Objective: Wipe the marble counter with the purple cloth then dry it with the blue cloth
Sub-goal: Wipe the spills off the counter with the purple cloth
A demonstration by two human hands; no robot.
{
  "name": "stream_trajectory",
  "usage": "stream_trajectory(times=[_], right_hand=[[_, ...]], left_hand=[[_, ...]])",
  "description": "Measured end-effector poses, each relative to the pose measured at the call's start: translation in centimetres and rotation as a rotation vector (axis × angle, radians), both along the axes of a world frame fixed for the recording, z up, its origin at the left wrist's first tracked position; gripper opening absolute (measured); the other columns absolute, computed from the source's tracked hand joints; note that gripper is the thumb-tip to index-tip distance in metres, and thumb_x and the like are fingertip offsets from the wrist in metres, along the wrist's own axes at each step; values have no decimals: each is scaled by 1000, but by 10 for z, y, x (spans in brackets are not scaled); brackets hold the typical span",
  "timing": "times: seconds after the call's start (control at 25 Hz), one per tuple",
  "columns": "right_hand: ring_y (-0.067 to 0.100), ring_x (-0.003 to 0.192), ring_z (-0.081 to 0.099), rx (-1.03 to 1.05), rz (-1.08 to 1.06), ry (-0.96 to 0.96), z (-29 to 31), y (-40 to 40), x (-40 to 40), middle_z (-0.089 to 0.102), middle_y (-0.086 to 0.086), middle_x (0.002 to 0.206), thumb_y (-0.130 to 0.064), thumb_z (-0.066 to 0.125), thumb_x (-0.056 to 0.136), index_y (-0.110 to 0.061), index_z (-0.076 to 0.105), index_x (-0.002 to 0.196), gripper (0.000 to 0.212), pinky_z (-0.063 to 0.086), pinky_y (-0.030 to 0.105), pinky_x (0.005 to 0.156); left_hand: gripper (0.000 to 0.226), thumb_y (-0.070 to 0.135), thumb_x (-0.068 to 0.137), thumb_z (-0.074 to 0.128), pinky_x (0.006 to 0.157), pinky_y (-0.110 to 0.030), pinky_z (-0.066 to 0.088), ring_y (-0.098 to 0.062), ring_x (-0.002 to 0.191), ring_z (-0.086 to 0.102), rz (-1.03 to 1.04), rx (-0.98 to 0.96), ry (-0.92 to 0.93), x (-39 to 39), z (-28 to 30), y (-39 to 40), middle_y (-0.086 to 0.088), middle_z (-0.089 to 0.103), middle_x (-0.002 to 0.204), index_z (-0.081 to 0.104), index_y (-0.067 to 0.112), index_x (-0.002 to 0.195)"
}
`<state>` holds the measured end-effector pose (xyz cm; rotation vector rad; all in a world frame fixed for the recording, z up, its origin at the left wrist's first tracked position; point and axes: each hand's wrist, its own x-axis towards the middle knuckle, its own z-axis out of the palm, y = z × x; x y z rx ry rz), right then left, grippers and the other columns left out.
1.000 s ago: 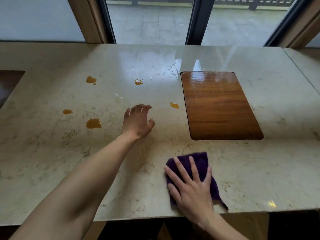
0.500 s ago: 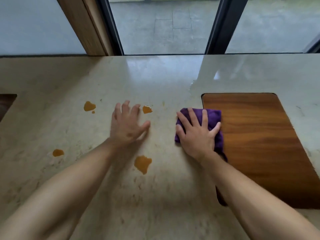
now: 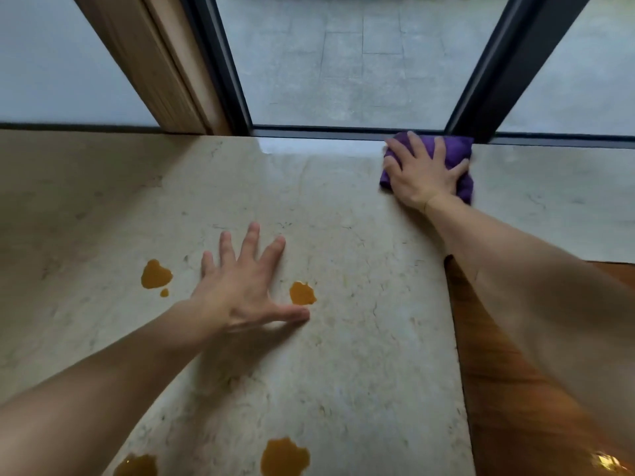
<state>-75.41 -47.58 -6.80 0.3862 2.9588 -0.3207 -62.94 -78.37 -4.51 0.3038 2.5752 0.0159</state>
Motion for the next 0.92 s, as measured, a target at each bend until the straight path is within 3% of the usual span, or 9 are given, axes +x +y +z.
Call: stream_trajectory(times=[0.16,0.36,0.6,0.76,0.84,0.92], right_hand=[[29,152,0,2,155,31,-2,-26,-14,11,-14,165,-56,14,101,-57,24,147,48,-1,73,111],[26,152,2,16,413,52,-6,-74,59,11,-15,165,-59,13,101,-57,21,148,48,2,67,113],[24,153,0,27,357,56,-4,-96,226,10,-17,165,-58,14,101,-55,19,150,49,4,65,114],[28,152,15,53,307,70,-1,-122,352,25,-13,162,-58,11,102,-52,33,147,50,15,67,114],[27,153,8,66,274,32,-4,-139,413,18,-14,164,-60,6,101,-55,26,149,52,13,67,114],[22,154,-6,72,229,-4,-10,-155,471,7,-18,165,-62,5,100,-58,15,150,51,7,65,116]], left_hand=[[131,100,54,41,118,-68,-2,-46,147,-24,-16,-9,-4,1,-2,-1,-3,-34,161,-20,39,153],[129,97,58,47,117,-68,-3,-44,148,-23,3,25,-5,-1,0,0,-4,-31,163,-16,40,154],[123,96,62,46,118,-66,-3,-38,151,-18,13,93,55,14,-1,-4,-3,-24,166,-11,40,156],[103,80,78,55,119,-66,13,-29,155,2,-49,314,360,76,0,-21,-3,2,169,11,34,158],[89,72,85,51,119,-63,18,-28,154,9,-59,389,485,130,4,-48,-4,12,167,22,29,156],[86,75,86,33,123,-55,10,-24,155,3,-60,345,437,191,5,-77,-1,8,168,18,29,157]])
